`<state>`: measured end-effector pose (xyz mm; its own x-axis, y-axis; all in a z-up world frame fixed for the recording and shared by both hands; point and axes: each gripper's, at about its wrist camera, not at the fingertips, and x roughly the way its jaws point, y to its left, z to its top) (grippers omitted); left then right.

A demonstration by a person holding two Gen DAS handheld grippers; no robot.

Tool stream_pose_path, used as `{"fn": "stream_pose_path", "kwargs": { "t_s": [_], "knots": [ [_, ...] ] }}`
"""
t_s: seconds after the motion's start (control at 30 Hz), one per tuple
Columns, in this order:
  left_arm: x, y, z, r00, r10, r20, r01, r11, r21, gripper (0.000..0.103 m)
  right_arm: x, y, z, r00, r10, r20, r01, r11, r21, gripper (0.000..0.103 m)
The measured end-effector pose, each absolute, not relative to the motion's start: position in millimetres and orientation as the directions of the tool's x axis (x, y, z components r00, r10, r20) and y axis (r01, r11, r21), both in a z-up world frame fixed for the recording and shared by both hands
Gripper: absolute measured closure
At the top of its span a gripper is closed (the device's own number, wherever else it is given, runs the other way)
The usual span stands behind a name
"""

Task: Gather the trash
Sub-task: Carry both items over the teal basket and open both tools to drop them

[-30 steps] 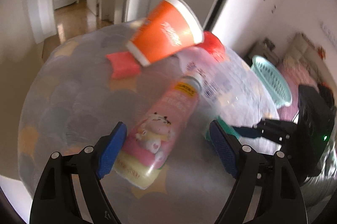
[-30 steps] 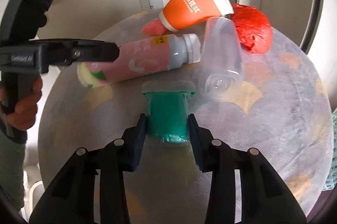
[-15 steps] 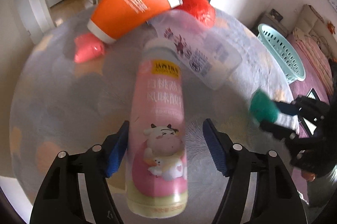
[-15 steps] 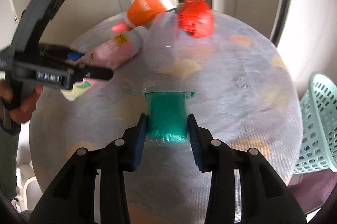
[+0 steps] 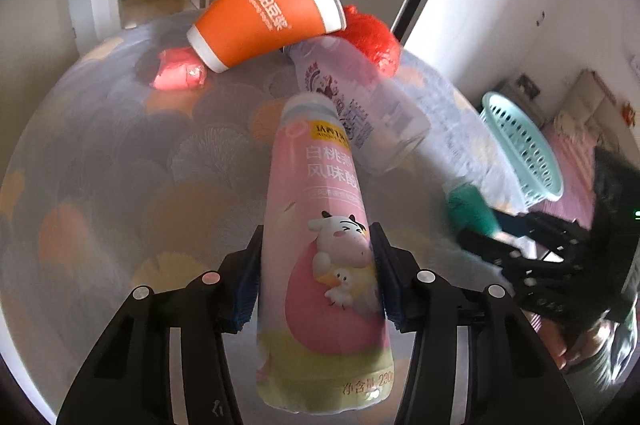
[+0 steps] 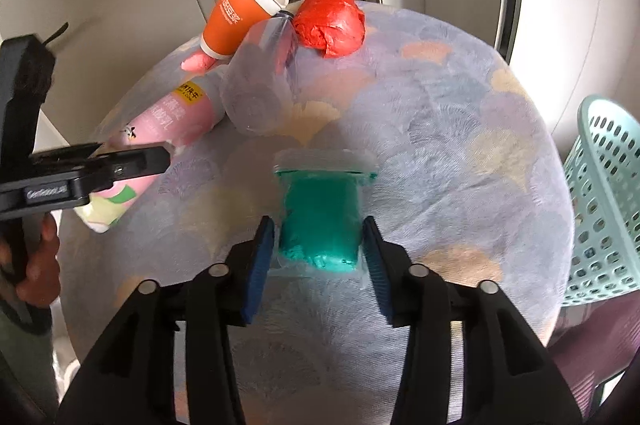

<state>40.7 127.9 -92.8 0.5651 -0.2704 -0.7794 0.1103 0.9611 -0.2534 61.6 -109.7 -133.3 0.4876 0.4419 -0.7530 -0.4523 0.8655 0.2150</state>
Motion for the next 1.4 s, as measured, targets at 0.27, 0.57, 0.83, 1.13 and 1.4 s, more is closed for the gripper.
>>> {"fn": "stream_pose_path", "kwargs": {
  "t_s": [0.27,0.57,0.83,1.13,1.4],
  "knots": [
    [30.5,120.4,-74.0,0.610,-0.340,-0.716,0.133,0.934,-0.330,0.056,58.3,-95.5,-131.1,0.514,0.416,-0.750,-0.487,0.862,0.144,0.068],
    [23.4,95.7,-41.1,0.666,-0.384,-0.640,0.211,0.919,-0.332,0.056,48.4,-117.4,-94.4,0.597,0.437,-0.673,-0.481,0.866,0.135,0.068],
    [50.0,44.0,-12.9,0.672,-0.432,-0.602,0.318,0.902,-0.293,0.056,53.9,-185.7,-53.8,0.728,0.363,-0.581,-0.339,0.928,0.154,0.068],
    [105.0,-51.5,5.0,0.619,-0.538,-0.572,0.467,0.838,-0.282,0.056,83.1,-289.1,-28.3,0.826,0.170,-0.538,-0.074,0.978,0.194,0.068],
    [160.2,-139.0,-11.0,0.541,-0.573,-0.615,0.530,0.800,-0.280,0.056,116.8,-373.0,-44.2,0.794,0.012,-0.608,0.173,0.954,0.245,0.068]
  ]
}}
